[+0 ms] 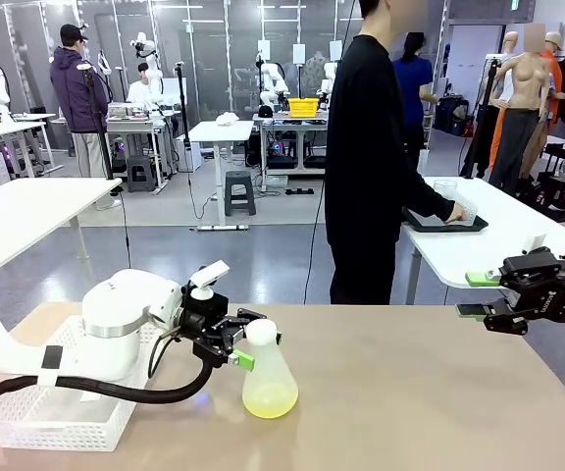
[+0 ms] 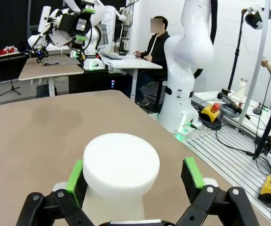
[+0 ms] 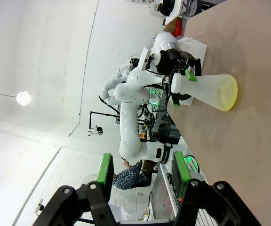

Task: Prepare the solutions needed for the experiment.
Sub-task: When the human places the Big flask in the center of the table, pick up the Big flask and place it in the left Organizing basket.

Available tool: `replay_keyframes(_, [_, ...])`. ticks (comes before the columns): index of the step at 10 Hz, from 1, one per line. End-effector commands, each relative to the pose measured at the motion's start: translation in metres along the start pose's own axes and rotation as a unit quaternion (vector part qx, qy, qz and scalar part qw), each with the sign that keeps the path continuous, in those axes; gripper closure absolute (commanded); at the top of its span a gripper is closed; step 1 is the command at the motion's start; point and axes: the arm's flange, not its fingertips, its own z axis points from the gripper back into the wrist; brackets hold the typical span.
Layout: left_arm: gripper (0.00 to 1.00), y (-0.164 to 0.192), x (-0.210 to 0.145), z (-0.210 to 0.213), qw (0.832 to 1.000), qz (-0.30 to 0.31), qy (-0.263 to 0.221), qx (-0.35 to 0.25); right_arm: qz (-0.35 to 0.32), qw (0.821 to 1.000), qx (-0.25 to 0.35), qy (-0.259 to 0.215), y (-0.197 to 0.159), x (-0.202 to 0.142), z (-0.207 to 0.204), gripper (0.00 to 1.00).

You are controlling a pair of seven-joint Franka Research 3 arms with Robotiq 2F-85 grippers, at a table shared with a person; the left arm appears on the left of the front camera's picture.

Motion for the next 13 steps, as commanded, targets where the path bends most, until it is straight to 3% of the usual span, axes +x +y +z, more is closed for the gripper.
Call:
replay_keyframes(1, [0.00, 0.126, -0.014, -0.070, 1.000, 0.000, 0.021, -0.002, 0.003, 1.000, 0.002, 0.000, 0.001, 0.001, 0.000, 0.36])
replay_keyframes(8, [0.03, 0.147, -0.007, -0.084, 0.999, 0.010, 0.036, 0.019, 0.003, 1.000, 0.002, 0.000, 0.001, 0.001, 0.000, 0.36])
replay_keyframes(13, [0.51, 0.144, -0.006, -0.080, 1.000, 0.015, 0.013, 0.019, 0.003, 1.000, 0.002, 0.000, 0.001, 0.001, 0.000, 0.36])
